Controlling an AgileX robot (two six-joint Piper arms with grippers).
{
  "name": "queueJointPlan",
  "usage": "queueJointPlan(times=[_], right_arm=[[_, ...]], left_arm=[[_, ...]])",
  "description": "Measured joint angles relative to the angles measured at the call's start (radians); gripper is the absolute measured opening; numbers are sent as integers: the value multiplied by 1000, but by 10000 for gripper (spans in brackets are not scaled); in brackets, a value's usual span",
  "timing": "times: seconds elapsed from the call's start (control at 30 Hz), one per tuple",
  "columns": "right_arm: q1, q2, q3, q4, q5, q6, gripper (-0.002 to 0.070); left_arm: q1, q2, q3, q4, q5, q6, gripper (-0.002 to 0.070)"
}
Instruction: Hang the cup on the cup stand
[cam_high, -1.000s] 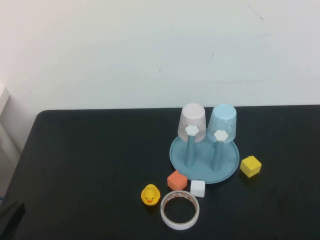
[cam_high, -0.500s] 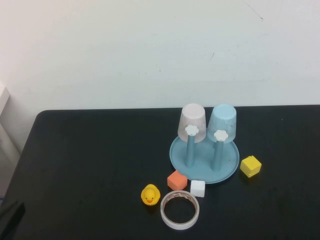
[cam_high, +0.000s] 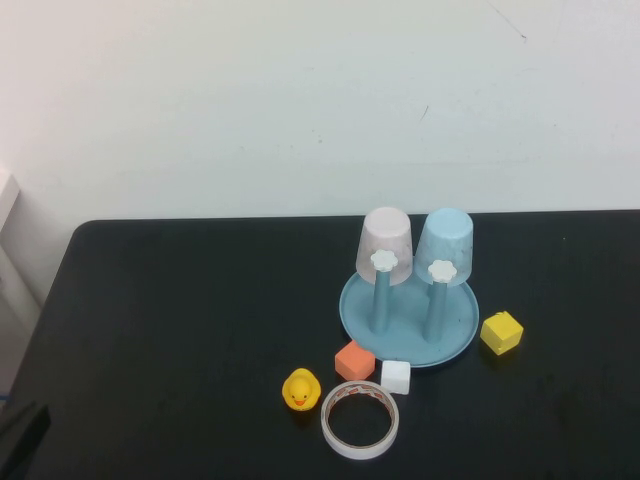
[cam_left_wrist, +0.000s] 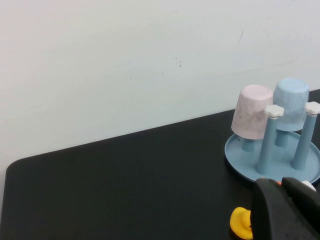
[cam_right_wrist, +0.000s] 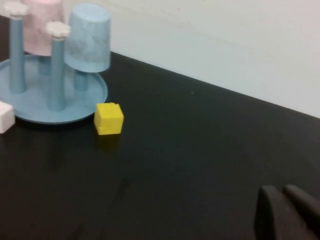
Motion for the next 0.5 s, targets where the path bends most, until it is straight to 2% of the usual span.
queueJointPlan(times=[0.5], right_arm=[[19,0,0,-1,6,1,-1]], left_arm=[[0,0,0,0,0,0,-1]])
